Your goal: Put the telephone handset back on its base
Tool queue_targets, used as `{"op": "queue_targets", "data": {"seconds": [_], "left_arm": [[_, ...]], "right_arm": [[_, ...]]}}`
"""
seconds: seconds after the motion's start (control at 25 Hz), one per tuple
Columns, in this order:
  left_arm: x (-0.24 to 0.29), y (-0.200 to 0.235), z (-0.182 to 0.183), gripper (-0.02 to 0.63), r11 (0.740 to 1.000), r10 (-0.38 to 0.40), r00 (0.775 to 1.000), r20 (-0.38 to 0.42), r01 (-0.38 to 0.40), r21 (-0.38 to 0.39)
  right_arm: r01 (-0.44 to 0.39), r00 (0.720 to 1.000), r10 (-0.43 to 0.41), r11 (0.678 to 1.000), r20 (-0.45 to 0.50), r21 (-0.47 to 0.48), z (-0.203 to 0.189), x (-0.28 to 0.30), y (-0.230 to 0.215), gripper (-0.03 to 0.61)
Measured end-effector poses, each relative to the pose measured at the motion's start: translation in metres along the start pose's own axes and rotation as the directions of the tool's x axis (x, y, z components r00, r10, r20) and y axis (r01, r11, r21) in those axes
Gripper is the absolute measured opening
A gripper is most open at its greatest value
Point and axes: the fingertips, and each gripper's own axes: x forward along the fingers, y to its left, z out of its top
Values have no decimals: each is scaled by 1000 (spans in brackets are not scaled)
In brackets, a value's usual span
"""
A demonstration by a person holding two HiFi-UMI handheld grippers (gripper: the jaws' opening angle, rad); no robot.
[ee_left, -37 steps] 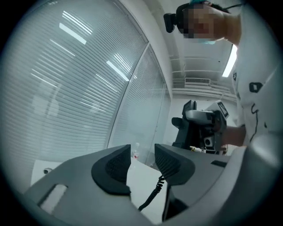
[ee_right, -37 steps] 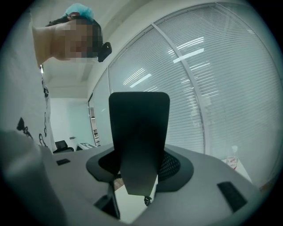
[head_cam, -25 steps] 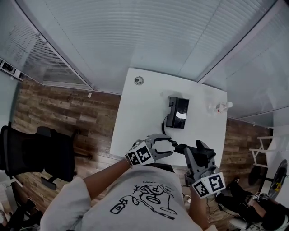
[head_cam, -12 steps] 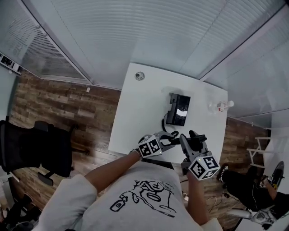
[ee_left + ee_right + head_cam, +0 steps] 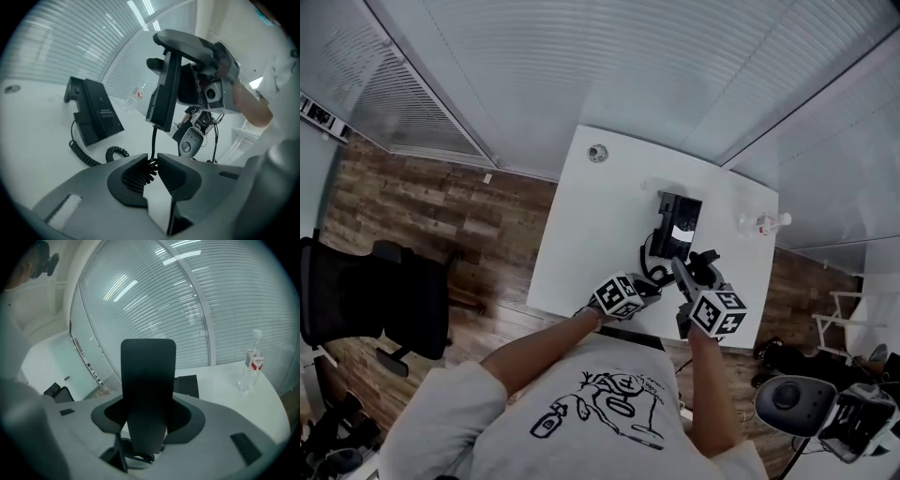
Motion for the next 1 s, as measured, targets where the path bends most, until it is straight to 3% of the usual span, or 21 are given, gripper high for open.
{"op": "queue_targets", "data": {"seconds": [0.16, 0.32, 0.44, 0.6, 0.8, 0.88, 1.0], "left_arm": [[2, 18, -6, 61, 980, 23, 1000, 12, -21, -197], [3, 37, -7, 61, 935, 63, 997, 34, -47, -352], [5, 52, -4, 61, 883, 86, 994, 59, -49, -466], [6, 70, -3, 61, 789, 126, 988, 93, -43, -613], [3, 79, 2, 58, 707, 150, 980, 131, -14, -707], [0, 81, 4, 60, 698, 166, 978, 129, -24, -716], [-6, 84, 4, 62, 703, 197, 973, 119, -56, -709]], "right_arm": [[8, 1000, -9, 1000, -23, -14, -2, 26, -13, 198], [11, 999, -12, 999, -49, -31, -3, 50, -21, 198], [12, 998, -15, 999, -65, -51, -2, 67, -26, 198], [21, 997, -27, 997, -79, -73, -2, 86, -34, 198], [29, 996, -37, 995, -83, -94, 2, 100, -40, 198], [27, 996, -35, 995, -85, -98, 3, 105, -42, 198], [21, 995, -30, 995, -90, -95, 2, 111, -43, 198]]}}
